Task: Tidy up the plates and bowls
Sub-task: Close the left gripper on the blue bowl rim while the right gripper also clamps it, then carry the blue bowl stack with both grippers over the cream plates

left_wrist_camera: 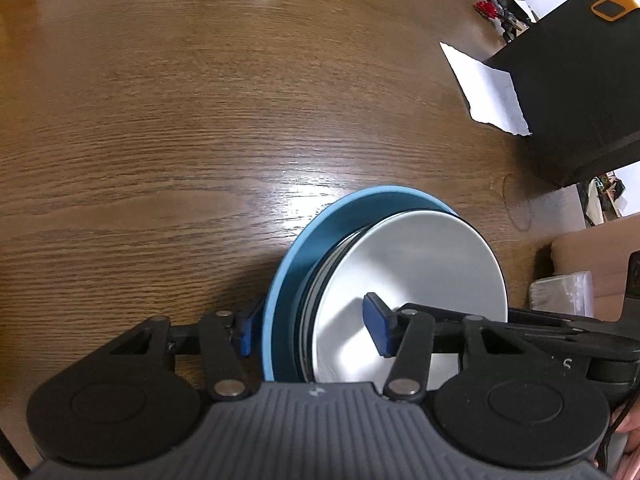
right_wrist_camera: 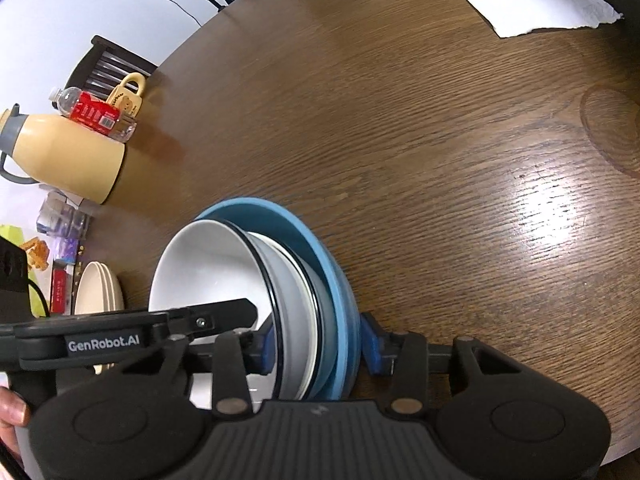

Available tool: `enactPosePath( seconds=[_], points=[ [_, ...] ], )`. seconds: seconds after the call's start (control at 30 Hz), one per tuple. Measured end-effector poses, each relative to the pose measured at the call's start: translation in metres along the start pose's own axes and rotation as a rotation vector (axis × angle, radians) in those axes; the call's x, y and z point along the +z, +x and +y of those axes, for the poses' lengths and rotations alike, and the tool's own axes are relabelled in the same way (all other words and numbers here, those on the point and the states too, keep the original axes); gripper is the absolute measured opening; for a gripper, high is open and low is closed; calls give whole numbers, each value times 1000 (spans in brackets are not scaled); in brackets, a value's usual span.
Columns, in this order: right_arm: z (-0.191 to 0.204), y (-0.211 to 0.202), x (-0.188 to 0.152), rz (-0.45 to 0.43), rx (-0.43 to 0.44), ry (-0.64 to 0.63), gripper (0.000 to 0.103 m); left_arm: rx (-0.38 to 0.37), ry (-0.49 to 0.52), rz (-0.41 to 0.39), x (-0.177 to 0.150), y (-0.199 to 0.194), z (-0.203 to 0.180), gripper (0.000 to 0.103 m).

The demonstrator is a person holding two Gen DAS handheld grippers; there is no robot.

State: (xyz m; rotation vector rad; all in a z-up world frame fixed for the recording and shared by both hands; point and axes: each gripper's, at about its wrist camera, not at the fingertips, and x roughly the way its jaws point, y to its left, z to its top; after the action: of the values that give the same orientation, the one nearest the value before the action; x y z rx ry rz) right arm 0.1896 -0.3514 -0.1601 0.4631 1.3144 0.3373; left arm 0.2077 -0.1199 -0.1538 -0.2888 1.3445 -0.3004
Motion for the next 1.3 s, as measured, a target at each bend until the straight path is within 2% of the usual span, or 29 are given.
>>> enactPosePath(
  seconds=[0.5, 1.3],
  points=[
    [16, 3, -3, -15, -18, 24, 39, 34, -27, -20, 1, -11, 11, 50],
    [82, 14, 0, -29, 12, -82, 38, 56, -101, -115, -5, -58, 58, 50]
  ],
)
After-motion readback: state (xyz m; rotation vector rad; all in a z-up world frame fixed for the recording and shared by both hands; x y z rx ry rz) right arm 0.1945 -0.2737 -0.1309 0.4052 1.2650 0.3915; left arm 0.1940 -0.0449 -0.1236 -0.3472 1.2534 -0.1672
